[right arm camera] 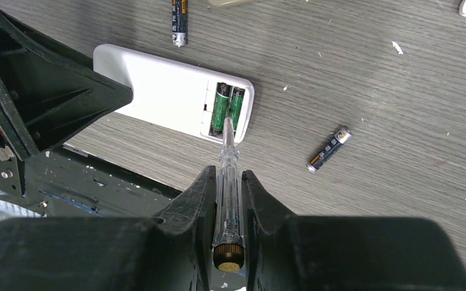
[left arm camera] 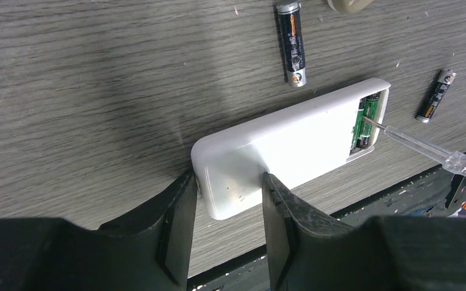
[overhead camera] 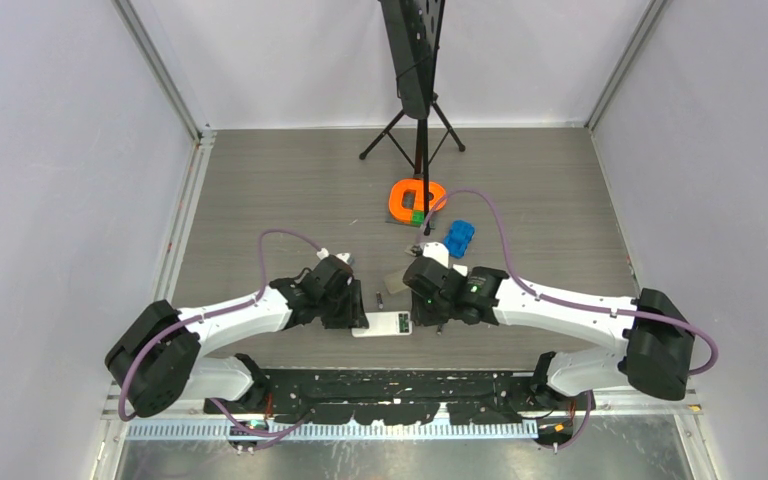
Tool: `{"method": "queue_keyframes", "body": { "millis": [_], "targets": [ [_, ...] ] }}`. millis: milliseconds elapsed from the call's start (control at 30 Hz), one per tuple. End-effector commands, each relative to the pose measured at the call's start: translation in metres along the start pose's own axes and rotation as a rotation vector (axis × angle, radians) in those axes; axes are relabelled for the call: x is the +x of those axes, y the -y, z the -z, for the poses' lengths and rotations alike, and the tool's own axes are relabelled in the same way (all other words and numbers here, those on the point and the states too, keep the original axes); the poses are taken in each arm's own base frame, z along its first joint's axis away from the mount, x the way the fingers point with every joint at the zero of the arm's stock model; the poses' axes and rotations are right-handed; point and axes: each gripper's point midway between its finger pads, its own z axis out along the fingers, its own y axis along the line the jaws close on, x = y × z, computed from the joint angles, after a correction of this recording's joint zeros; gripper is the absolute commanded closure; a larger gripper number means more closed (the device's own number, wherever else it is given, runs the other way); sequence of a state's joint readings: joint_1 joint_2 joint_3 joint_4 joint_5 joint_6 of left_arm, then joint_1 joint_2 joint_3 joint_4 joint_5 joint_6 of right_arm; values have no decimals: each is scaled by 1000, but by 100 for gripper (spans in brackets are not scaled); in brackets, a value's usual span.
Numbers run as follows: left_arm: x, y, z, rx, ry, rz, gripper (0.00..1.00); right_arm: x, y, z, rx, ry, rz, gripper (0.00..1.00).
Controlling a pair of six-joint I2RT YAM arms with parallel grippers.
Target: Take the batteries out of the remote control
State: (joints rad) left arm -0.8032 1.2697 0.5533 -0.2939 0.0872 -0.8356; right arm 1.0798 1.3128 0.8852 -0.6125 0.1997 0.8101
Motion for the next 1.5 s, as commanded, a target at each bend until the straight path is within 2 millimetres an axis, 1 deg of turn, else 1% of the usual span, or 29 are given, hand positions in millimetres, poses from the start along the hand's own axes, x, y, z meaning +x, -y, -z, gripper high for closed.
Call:
{"method": "queue_keyframes", "body": {
  "millis": [0,100,267,433,567,700,867,1000,1067,1167,1233,1333,1400,1467],
  "targets": [
    [5,-3,-4,-15,-2,-16,60,-21,-22,12,-117,85,-77,100],
    [5,-5,-3,-26,5,-10,60,-22,-22,15,-131,82,-79,100],
    [5,-7,-4,-38,-1,-5,60,-17,-24,12,-142,47,-98,100],
    [6,-8,-6,-50,-12,-8,60,-18,-16,7,-138,41,-201,100],
    [5,-10,-7,-66,-17,-9,61,-25,-10,2,-210,39,-335,100],
    [5,-11,-7,-76,-18,-9,62,-25,-8,2,-281,11,-388,100],
    [5,-12,-8,-86,-22,-10,62,-24,-2,0,-318,7,-434,100],
    [5,-11,-9,-87,-27,-13,62,-28,-5,1,-381,24,-480,100],
    [4,-11,-9,-86,-28,-14,61,-27,-1,0,-362,30,-489,100],
    [4,-11,-8,-90,-26,-14,61,-25,13,-1,-281,40,-461,100],
    [4,-12,-8,-91,-24,-13,61,-27,28,1,-197,68,-432,100],
    [4,-11,-8,-90,-27,-14,62,-35,38,8,-144,112,-391,100],
    [3,-10,-8,-90,-26,-15,62,-36,37,10,-145,105,-367,100],
    [2,-9,-8,-88,-25,-17,62,-33,36,7,-136,84,-356,100]
  ]
}}
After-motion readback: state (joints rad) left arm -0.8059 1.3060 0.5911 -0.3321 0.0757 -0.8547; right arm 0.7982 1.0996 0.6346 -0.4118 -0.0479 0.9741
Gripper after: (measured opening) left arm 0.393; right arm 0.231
